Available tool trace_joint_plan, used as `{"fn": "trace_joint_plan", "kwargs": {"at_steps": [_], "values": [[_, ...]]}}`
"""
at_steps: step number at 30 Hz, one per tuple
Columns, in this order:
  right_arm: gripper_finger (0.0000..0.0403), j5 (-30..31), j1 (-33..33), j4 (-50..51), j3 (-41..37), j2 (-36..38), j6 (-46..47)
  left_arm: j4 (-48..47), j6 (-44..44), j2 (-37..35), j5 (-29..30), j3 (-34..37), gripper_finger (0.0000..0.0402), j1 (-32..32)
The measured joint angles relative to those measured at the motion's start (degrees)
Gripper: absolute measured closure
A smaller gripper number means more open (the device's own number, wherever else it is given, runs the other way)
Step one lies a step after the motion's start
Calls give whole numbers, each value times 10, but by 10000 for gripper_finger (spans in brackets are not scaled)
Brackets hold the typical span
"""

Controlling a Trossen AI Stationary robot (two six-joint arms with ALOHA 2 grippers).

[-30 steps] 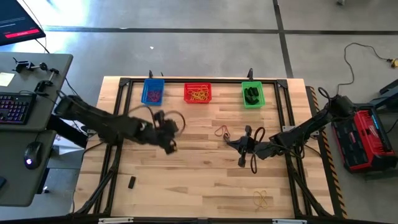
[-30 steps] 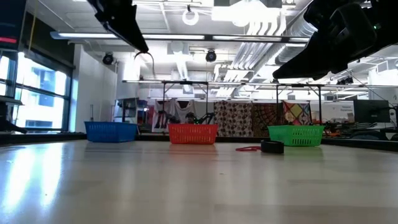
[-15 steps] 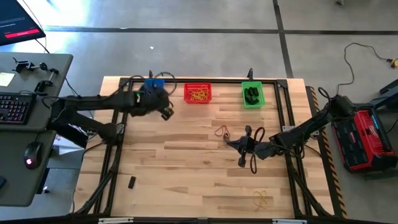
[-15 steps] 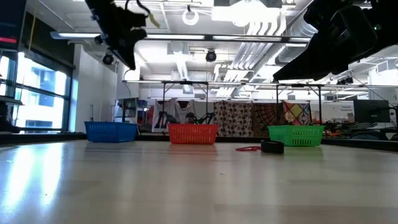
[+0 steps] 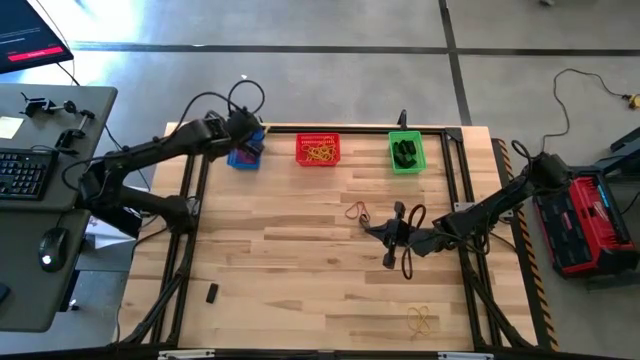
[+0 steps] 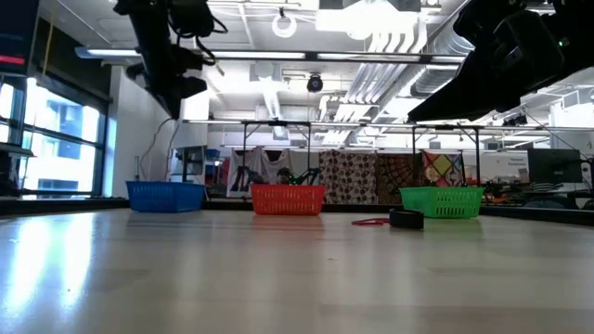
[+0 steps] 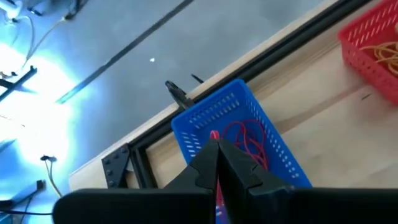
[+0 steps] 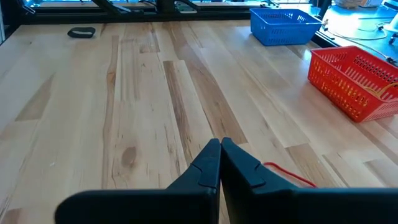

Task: Sort rubber bands into baskets
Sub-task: Put the orange rubberband into the blue bin

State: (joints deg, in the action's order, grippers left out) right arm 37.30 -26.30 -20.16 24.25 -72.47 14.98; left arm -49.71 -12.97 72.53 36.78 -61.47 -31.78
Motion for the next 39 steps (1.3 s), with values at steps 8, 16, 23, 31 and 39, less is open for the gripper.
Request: {"fn": "trace_joint_plan", "kwargs": {"at_steps": [8, 16, 23, 31, 39], "values": [[403, 0, 0, 1, 0, 0, 0, 14, 22, 29, -47, 0, 401, -45], [403, 0, 0, 2, 0, 0, 0, 47, 56, 119, -103, 0, 401, -99], [403, 0, 0, 5, 0, 0, 0, 50, 65, 171, -133, 0, 401, -137], [403, 0, 0, 18, 0, 0, 2, 50, 76, 194, -161, 0, 398, -141], [403, 0, 0, 23, 0, 0, 15, 47, 95, 189, -151, 0, 342, -124]]}}
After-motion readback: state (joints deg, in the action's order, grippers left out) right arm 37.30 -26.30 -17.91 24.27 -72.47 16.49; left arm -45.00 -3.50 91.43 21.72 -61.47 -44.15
